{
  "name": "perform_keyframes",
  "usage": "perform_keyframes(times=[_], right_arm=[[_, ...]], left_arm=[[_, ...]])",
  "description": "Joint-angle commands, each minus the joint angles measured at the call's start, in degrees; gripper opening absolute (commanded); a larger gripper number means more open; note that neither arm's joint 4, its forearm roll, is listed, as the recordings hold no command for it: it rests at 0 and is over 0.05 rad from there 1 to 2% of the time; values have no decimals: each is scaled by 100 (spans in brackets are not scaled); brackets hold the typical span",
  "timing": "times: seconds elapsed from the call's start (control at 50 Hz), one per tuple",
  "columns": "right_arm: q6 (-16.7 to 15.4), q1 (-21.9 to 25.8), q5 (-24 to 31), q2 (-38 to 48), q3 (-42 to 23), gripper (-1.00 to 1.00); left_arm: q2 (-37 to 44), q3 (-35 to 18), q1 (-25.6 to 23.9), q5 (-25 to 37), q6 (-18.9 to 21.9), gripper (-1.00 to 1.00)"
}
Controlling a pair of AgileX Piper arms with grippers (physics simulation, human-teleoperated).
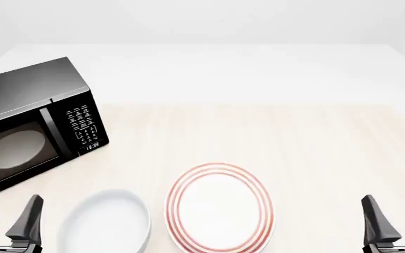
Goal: Open the microwave.
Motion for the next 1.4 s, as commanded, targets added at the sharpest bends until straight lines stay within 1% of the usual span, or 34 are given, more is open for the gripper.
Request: perform_keyframes(times=[0.02, 0.24, 0.26, 0.28, 0.32, 0.4, 0.42, 0.44, 0.46, 0.48, 0.52, 0.58, 0.6, 0.64, 0.68, 0.7, 0.74, 0.84, 0.88, 0.92, 0.94, 0.98, 1.18, 1.28, 1.4], right_arm=[[-3, 26, -1, 22, -17, 100], [-12, 26, 3, 16, -15, 100], [-6, 24, 3, 16, -15, 100], [-12, 25, 2, 17, -14, 100], [-7, 24, 2, 16, -13, 100], [-9, 24, 0, 17, -12, 100], [-8, 24, -1, 18, -11, 100], [-8, 24, -2, 17, -11, 100], [-8, 24, -2, 18, -11, 100], [-8, 24, -2, 17, -10, 100], [-9, 24, -2, 16, -9, 100], [-9, 24, -2, 16, -9, 100], [-9, 24, -3, 16, -8, 100], [-10, 24, -3, 16, -8, 100], [-10, 23, -4, 17, -8, 100], [-10, 23, -4, 18, -8, 100], [-10, 23, -5, 18, -8, 100], [-11, 23, -5, 19, -9, 100], [-11, 23, -5, 19, -9, 100], [-11, 23, -3, 18, -10, 100], [-11, 23, -2, 17, -11, 100], [-11, 23, -1, 17, -11, 100], [-11, 23, 4, 13, -13, 100], [-10, 22, 5, 12, -13, 100], [-10, 22, 8, 11, -13, 100]], left_arm=[[24, -5, 7, -12, -9, 100], [39, -15, 41, -64, -98, 100], [2, -15, 169, -87, -225, 100], [-2, -18, 197, -74, -289, 100], [265, -4, 73, -212, -206, 100], [442, 0, 211, -257, -174, 100], [878, 1, 260, -425, -115, 100], [1016, 2, 254, -525, -43, 100], [951, 0, 273, -522, -75, 100], [886, -21, 392, -434, -131, 100], [1102, -100, 453, -519, -58, 100], [1150, -165, 403, -525, -109, 100], [1238, -203, 332, -586, -145, 100], [1430, -204, 342, -743, -86, 100], [1514, -238, 438, -821, -166, 100], [1536, -272, 499, -819, -93, 100], [1558, -320, 587, -827, -161, 100], [2149, -409, 565, -1333, -207, 100], [2310, -458, 562, -1439, -185, 100], [2593, -502, 715, -1637, -112, 100], [2834, -513, 705, -1871, -155, 100], [3124, -578, 668, -2084, -176, 100], [4156, -738, 571, -2868, -220, 100], [4831, -851, 464, -3314, -199, 100], [5379, -971, 412, -3637, -158, 100]])
